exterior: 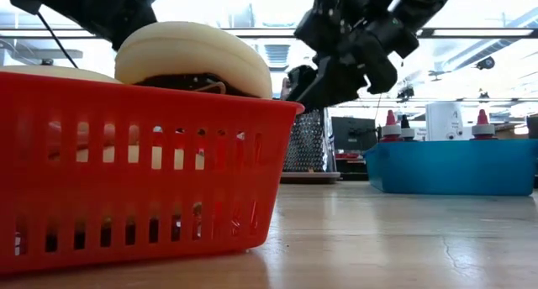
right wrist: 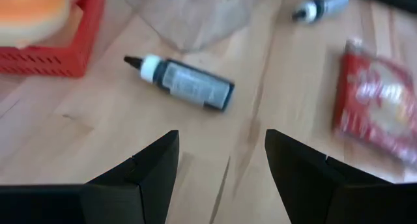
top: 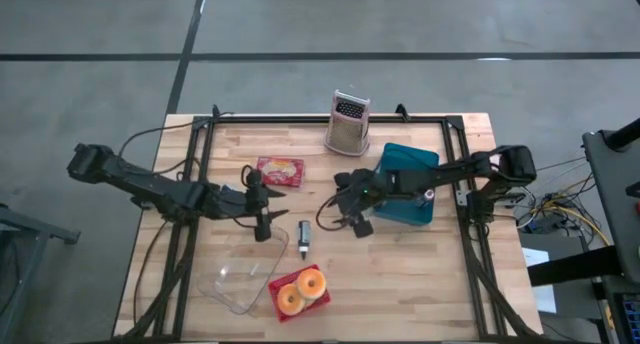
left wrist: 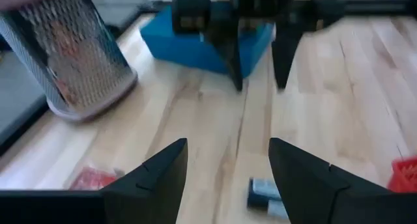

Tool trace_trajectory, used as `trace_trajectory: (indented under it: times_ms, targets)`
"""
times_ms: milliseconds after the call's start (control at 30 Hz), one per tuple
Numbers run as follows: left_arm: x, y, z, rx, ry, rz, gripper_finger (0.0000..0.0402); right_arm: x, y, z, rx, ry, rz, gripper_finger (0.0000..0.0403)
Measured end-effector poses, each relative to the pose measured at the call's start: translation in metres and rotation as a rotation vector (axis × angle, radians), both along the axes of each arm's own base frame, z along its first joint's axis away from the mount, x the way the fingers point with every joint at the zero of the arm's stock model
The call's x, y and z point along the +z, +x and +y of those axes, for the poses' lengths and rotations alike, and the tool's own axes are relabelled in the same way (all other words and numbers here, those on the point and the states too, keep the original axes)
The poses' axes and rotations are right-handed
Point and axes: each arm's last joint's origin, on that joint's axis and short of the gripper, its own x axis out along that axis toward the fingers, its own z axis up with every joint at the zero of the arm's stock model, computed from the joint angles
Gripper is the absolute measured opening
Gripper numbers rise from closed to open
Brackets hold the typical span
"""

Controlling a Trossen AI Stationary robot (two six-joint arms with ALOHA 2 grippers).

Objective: Pick & Place Food Item
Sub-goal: Put the right black food coloring bottle into the blue bin

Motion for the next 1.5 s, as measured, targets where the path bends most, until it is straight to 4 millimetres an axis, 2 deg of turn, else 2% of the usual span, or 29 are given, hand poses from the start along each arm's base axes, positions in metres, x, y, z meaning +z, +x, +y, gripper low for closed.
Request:
trace_trajectory:
  times_ms: [200,367,567,667,800,1000,1200,1333,1500]
  targets:
    - [-0.01,-0.006,0.002,-0.029,-0.032,0.132,0.0218,0.01,0.002,0.01,0.063,-0.038,-0.028,0.0224]
    - [-0.015,-0.013,0.004,0.008,-0.054,0.232,0.0218,0.014,0.001,0.011,0.071,-0.04,0.025,0.0224]
    - [-0.016,-0.013,0.009,0.035,-0.055,0.255,0.0218,0.015,0.001,0.011,0.085,-0.058,0.024,0.0224]
    - [-0.009,-0.01,0.014,0.067,-0.057,0.248,0.0218,0.015,0.001,0.011,0.086,-0.061,0.028,0.0224]
    - [0.003,-0.007,0.026,0.104,-0.044,0.268,0.0218,0.013,0.0,0.011,0.084,-0.061,0.047,0.0224]
    - [0.016,-0.004,0.054,0.169,-0.063,0.362,0.0218,0.01,-0.003,0.01,0.065,-0.071,0.076,0.0224]
    - [0.019,-0.002,0.08,0.182,-0.134,0.416,0.0218,0.009,-0.003,0.011,0.112,-0.118,0.065,0.0224]
    - [0.017,-0.003,0.089,0.209,-0.161,0.416,0.0218,0.009,-0.003,0.011,0.143,-0.152,0.056,0.0224]
    - [0.019,-0.001,0.09,0.213,-0.161,0.375,0.0218,0.014,0.0,0.011,0.165,-0.175,0.034,0.0224]
